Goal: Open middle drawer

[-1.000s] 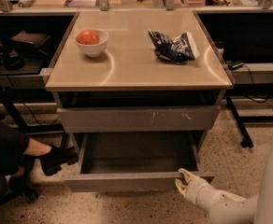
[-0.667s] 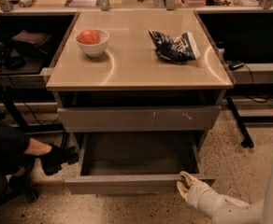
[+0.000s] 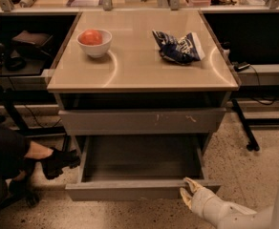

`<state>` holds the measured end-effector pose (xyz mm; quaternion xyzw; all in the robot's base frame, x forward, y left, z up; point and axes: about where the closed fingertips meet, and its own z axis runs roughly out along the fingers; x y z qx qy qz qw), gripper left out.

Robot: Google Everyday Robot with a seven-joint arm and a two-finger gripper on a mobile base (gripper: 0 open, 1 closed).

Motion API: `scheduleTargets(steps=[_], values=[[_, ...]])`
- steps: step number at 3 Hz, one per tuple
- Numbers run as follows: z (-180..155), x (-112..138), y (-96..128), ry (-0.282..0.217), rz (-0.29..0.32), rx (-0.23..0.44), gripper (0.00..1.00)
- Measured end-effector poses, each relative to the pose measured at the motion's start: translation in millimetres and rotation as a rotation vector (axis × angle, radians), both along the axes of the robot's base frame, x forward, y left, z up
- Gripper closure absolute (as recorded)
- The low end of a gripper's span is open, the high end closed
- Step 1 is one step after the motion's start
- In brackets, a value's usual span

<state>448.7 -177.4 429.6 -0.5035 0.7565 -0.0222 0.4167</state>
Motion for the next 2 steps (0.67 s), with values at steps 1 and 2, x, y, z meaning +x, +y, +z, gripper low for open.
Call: scheduleTargets(steps=[1,2], values=[[4.4,0.2,0.2,0.000,0.000,0.000,1.00],[6.2,1.2,0.6,0.000,0.001,0.000,1.00]])
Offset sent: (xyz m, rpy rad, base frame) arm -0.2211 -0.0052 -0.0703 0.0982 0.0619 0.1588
